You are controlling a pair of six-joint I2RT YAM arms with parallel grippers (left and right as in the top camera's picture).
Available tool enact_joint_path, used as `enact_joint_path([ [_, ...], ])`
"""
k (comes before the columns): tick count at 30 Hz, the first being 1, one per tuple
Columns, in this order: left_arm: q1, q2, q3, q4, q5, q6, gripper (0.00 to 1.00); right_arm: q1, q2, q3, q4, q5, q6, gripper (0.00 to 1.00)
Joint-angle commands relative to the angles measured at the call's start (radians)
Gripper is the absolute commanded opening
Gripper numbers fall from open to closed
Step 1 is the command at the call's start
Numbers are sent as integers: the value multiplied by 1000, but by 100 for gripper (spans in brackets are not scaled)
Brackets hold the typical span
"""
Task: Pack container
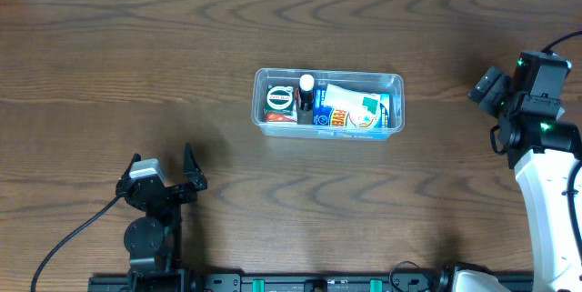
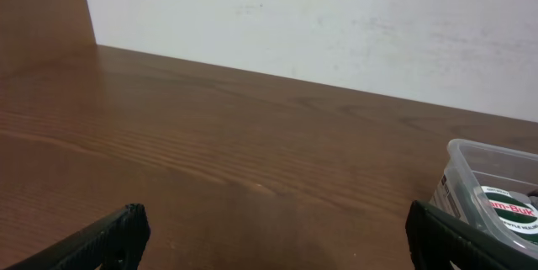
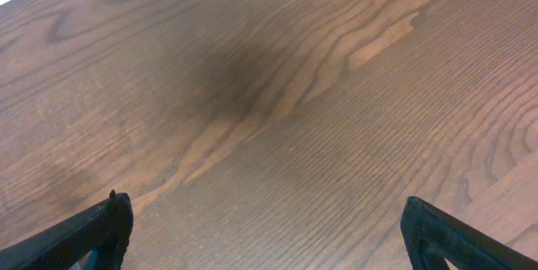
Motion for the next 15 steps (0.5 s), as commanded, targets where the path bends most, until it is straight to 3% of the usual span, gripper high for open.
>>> enact_joint_path([
  [1,5,-5,-26,-30,3,10,98,-4,0,2,-2,3,9,99],
  [15,5,-5,-26,-30,3,10,98,6,-29,0,-5,2,9,99],
])
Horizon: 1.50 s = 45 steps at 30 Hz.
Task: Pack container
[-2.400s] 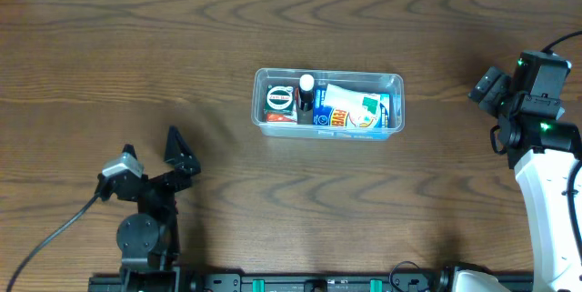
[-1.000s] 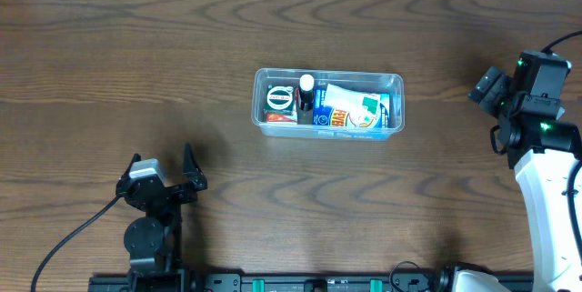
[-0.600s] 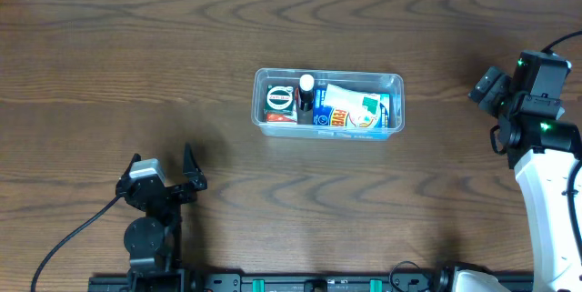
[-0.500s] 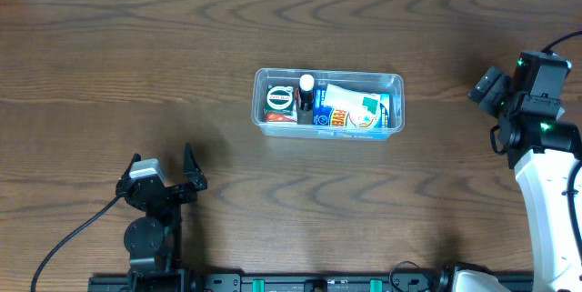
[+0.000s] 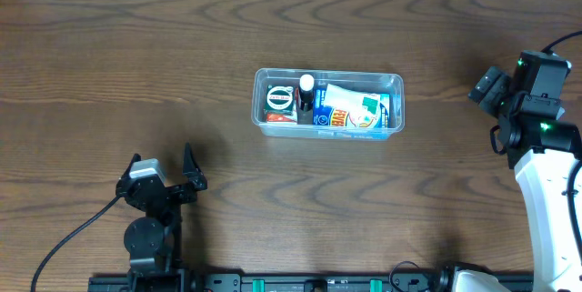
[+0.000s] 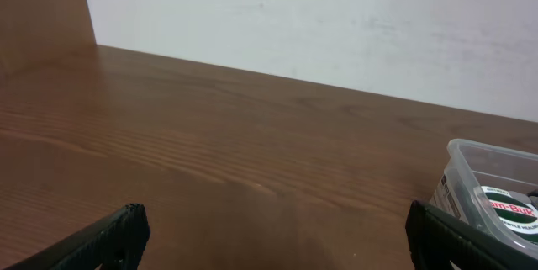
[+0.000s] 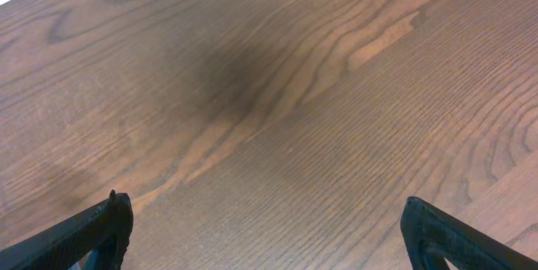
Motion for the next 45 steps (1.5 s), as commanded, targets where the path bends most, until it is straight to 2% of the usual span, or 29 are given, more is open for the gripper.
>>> enact_joint_path([
  [1,5,-5,-26,-30,3,10,98,12,-47,-3,-5,3,9,99],
  [8,5,-5,-26,-30,3,10,98,94,-269,-76,-3,3,9,99],
  [15,5,-5,-26,-30,3,10,98,195,-580,-282,-37,4,8,99],
  [19,5,-5,-26,-30,3,10,98,203,-743,-399,-72,4,8,99],
  [23,5,-5,-26,-30,3,10,98,203,-919,-515,29,-27,-49,99],
  [28,5,-5,-26,-30,3,10,98,203,-1072,-633,177,-146,-224,99],
  [41,5,-5,-26,-30,3,10,98,203,-1146,-948,631,-233,-253,99],
  [45,5,-5,-26,-30,3,10,98,203,-1168,-998,705,-238,-253,99],
])
